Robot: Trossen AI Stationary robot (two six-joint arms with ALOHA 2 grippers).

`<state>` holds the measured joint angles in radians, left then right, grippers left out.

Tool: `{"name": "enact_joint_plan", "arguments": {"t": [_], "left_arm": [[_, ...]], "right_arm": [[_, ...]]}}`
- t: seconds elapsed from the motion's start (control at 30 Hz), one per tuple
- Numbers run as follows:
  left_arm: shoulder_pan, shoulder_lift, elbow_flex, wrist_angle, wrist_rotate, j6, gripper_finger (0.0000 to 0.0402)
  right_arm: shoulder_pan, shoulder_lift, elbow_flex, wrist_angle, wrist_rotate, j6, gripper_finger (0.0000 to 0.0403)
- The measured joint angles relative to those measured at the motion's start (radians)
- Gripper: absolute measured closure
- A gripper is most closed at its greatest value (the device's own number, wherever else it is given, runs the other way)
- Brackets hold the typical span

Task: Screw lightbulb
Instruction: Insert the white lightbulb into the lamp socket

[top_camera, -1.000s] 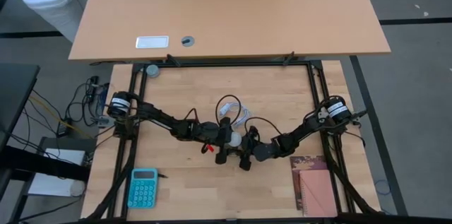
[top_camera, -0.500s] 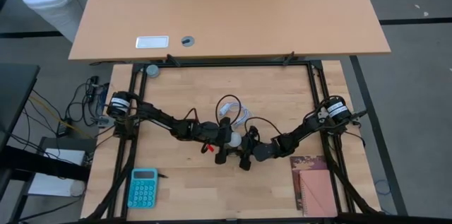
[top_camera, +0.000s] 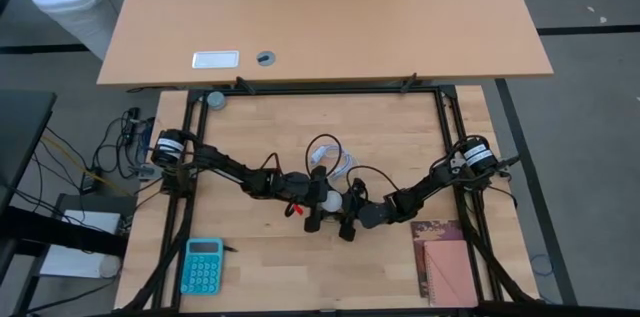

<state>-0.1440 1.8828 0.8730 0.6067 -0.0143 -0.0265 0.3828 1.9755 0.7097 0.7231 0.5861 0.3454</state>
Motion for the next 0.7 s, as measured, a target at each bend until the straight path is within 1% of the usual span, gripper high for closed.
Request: {"name": "enact_joint_plan", "arguments": {"t": [0.37, 0.6, 0.7], "left_arm": [[-0.002, -0.002, 0.000, -0.005, 0.000, 0.000, 0.0133], [0.000, -0.070, -0.004, -0.153, 0.000, 0.022, 0.0133], [0.000, -0.095, -0.006, -0.195, -0.023, 0.039, 0.0133]], "right_arm": [[0.000, 0.000, 0.000, -0.002, -0.001, 0.002, 0.0206], [0.001, 0.000, 0.000, 0.001, -0.007, 0.001, 0.0206], [0.001, 0.000, 0.000, 0.002, -0.007, 0.001, 0.0206]]}}
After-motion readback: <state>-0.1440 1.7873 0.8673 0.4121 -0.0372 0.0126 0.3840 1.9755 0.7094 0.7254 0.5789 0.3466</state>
